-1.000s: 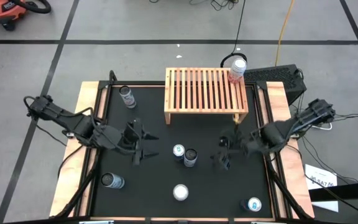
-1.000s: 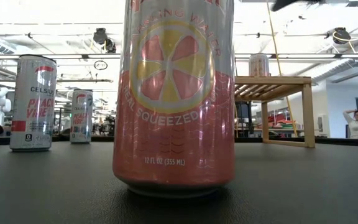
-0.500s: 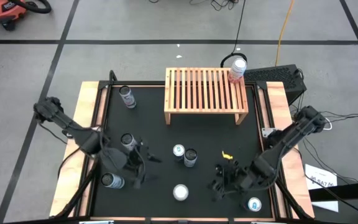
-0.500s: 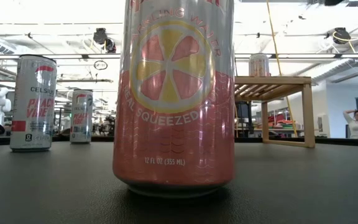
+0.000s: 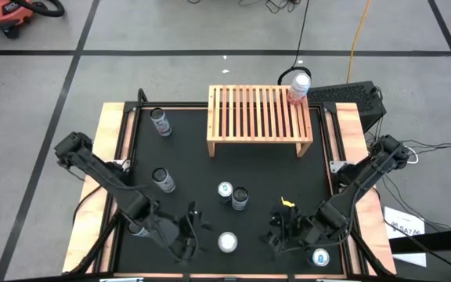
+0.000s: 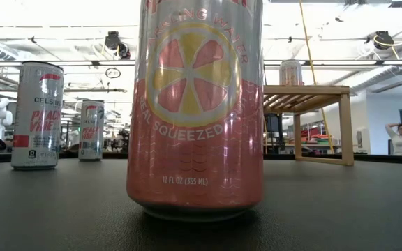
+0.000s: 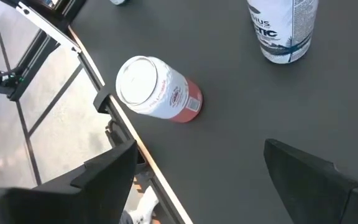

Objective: Place canned beverage on shelf
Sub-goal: Put the pink soda can on the shelf

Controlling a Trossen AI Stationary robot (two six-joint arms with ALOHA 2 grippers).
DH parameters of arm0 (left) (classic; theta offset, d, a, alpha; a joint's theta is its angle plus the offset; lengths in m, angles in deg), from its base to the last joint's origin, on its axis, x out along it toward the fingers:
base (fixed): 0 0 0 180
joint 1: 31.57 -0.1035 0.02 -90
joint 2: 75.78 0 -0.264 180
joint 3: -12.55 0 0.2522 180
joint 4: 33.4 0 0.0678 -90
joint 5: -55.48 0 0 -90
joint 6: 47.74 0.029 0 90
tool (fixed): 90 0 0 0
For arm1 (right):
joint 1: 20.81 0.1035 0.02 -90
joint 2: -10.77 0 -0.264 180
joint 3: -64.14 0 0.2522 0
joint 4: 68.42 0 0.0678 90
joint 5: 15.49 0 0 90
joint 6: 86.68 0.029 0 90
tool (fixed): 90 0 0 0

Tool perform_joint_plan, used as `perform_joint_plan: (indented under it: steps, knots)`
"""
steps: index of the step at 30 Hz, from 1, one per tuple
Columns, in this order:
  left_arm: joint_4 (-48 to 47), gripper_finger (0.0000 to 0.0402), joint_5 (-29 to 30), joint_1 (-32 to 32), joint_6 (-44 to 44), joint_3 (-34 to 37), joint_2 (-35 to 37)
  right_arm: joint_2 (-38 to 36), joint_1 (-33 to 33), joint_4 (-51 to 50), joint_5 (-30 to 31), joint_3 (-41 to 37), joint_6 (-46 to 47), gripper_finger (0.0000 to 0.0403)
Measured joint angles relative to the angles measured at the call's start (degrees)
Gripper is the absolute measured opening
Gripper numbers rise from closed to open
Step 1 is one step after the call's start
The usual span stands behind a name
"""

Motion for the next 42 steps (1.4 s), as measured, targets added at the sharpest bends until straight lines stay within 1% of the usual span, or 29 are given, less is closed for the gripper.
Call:
perform_joint_plan:
  steps: [4, 7, 12, 16, 21, 24, 27, 29, 32, 34, 37, 40, 42]
  knots:
    - [4.0, 0.0290, 0.3, -0.1, 4.7, 0.0, -4.2, 0.0, 0.0, -0.5, 0.1, 0.0, -0.3, 0.0336]
    - [7.4, 0.0290, 0.2, -0.7, 6.0, 0.0, -6.7, 0.0, 0.0, -0.6, 0.1, 0.0, -0.3, 0.0336]
    - [8.8, 0.0290, 0.0, -2.8, 6.3, 0.0, -7.5, 0.0, 0.0, -0.6, 0.1, 0.0, 0.0, 0.0336]
    - [8.8, 0.0290, -3.5, -4.6, 6.3, 0.0, -7.5, 0.0, 0.0, -0.6, -0.1, 0.0, 0.3, 0.0336]
    - [9.3, 0.0291, -5.0, -5.4, 7.5, 0.0, -9.3, 0.0, 0.0, -0.6, -0.2, 0.0, 0.3, 0.0336]
    - [9.7, 0.0305, -6.9, -5.2, 7.8, 0.0, -11.8, 0.0, 0.0, -0.6, -0.2, 0.0, 0.3, 0.0336]
    - [9.5, 0.0335, -7.4, -4.9, 7.9, 0.0, -13.5, 0.0, 0.0, -0.7, -0.2, 0.0, 0.3, 0.0336]
    - [9.4, 0.0360, -7.1, -4.9, 7.9, 0.0, -13.9, 0.0, 0.0, -0.8, -0.2, 0.0, 0.5, 0.0336]
    - [8.6, 0.0391, -5.0, -5.0, 7.8, 0.0, -14.0, 0.0, 0.0, -0.8, -0.2, 0.0, 0.5, 0.0336]
    - [7.1, 0.0396, -4.2, -5.2, 7.9, 0.0, -14.0, 0.0, 0.0, -0.7, -0.2, 0.0, 0.5, 0.0336]
    - [6.2, 0.0391, -4.1, -5.6, 7.8, 0.0, -14.8, 0.0, 0.0, -0.7, -0.2, 0.0, 0.5, 0.0336]
    - [6.7, 0.0389, -6.4, -5.7, 7.9, 0.0, -16.1, 0.0, 0.0, -0.7, -0.2, 0.0, 0.5, 0.0336]
    - [7.1, 0.0389, -6.8, -5.7, 8.0, 0.0, -16.9, 0.0, 0.0, -0.6, -0.2, 0.0, 0.8, 0.0336]
